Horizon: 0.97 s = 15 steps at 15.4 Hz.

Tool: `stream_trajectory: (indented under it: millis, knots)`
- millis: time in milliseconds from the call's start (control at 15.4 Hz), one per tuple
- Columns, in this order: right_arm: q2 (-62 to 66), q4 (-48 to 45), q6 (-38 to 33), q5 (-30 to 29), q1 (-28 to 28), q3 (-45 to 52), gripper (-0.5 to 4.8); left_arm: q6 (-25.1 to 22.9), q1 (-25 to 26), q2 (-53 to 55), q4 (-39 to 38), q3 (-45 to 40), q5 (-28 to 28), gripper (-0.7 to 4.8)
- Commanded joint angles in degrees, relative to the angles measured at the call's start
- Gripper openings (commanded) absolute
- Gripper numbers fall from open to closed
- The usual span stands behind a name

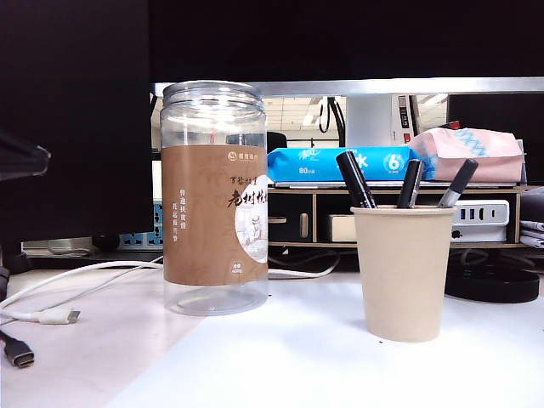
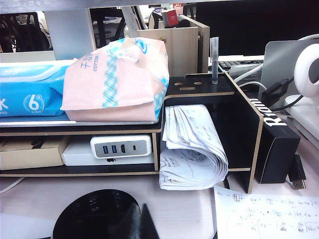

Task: Pick up the marker from the paper cup and put it on the table.

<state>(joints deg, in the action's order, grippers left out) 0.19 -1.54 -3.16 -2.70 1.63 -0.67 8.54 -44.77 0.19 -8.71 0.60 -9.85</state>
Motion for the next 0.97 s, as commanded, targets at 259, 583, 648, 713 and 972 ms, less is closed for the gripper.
stream_trajectory:
  millis: [259,583,648,713,972]
  knots:
    - [0.0,-0.9,0.2,0.0,0.0,0.2,-0.05,-3.6,0.0,0.0,-0.9,0.0,-2.7,-0.04]
    - [0.0,-0.8,0.2,0.0,0.0,0.2,-0.05,-3.6,-0.2,0.0,-0.5,0.0,-3.1,-0.04]
    - [0.0,-0.8,0.2,0.0,0.0,0.2,-0.05,-3.6,-0.2,0.0,-0.5,0.0,-3.0,-0.04]
    - [0.0,-0.8,0.2,0.0,0.0,0.2,-0.05,-3.7,-0.2,0.0,-0.5,0.0,-3.0,-0.04]
    - [0.0,-0.8,0.2,0.0,0.0,0.2,-0.05,-4.0,-0.2,0.0,-0.5,0.0,-2.9,-0.04]
